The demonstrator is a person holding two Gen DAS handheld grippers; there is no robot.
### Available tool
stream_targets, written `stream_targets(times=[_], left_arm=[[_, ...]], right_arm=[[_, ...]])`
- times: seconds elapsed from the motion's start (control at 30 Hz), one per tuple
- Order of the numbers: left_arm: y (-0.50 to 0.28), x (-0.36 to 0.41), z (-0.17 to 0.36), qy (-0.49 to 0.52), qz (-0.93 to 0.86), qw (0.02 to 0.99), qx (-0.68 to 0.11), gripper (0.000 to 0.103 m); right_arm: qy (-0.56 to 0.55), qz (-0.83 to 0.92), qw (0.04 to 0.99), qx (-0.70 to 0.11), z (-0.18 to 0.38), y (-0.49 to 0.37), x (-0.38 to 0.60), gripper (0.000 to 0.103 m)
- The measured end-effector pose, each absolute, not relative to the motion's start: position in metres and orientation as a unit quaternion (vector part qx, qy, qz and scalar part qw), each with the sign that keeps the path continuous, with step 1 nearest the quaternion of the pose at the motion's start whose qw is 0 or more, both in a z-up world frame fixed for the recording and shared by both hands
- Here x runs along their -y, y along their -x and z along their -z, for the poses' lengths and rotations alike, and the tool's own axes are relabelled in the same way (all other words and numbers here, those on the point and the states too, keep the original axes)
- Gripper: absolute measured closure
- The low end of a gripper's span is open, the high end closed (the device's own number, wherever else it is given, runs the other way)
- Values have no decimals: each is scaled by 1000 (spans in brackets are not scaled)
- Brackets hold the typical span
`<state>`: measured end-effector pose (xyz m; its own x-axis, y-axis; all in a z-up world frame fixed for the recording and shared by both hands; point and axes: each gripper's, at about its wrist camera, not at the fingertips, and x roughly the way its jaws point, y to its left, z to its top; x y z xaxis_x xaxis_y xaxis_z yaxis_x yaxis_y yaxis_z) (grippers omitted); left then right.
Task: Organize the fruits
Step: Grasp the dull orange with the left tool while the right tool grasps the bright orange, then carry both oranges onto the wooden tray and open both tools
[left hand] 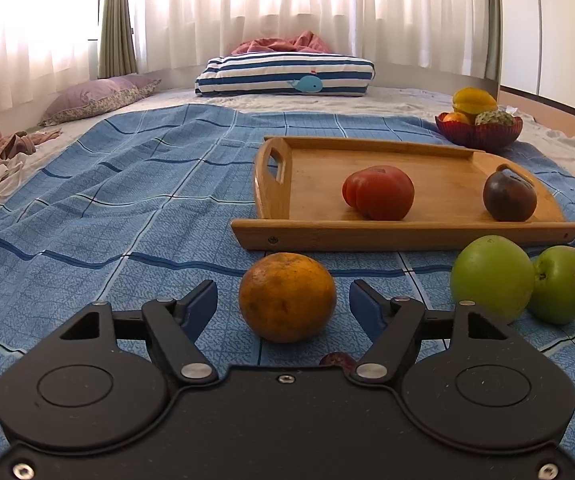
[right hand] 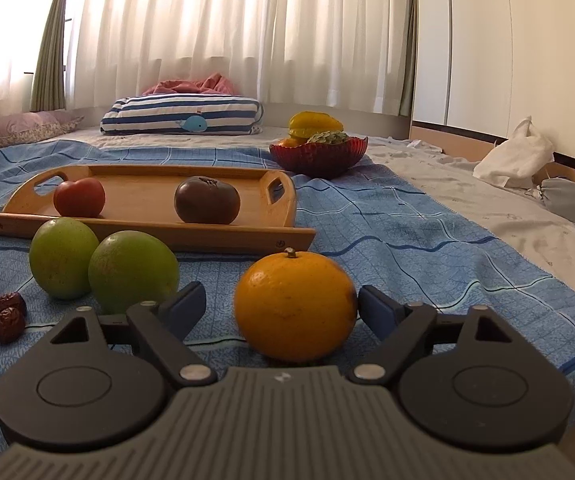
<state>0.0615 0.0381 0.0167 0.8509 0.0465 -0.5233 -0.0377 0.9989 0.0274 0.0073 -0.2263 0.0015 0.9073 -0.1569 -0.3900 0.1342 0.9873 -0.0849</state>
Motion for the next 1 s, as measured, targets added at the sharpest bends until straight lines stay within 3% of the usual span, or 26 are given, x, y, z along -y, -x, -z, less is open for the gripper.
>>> stream_targets(times=[0.07,0.23,0.33,0.4,1.0], left_arm=[[-64,-37,-16,-12,-20,960,-278,41],[-68,-37,-13,-10,-26,958,-286,44],[-69,-36,-13,-11,-23,958,-285,51],[-69,-36,-13,-9,-24,958,-286,51],[-66,-37,-50,-11,-14,963,-269,52]], right_arm=[[28,75,976,-203,-2,-7,227,18],[28,75,975,-208,-2,-8,229,23],[28,76,974,-210,-2,-8,230,27],[28,82,973,-212,-1,-8,230,33],[-32,65,973,-218,-18,-13,243,35]])
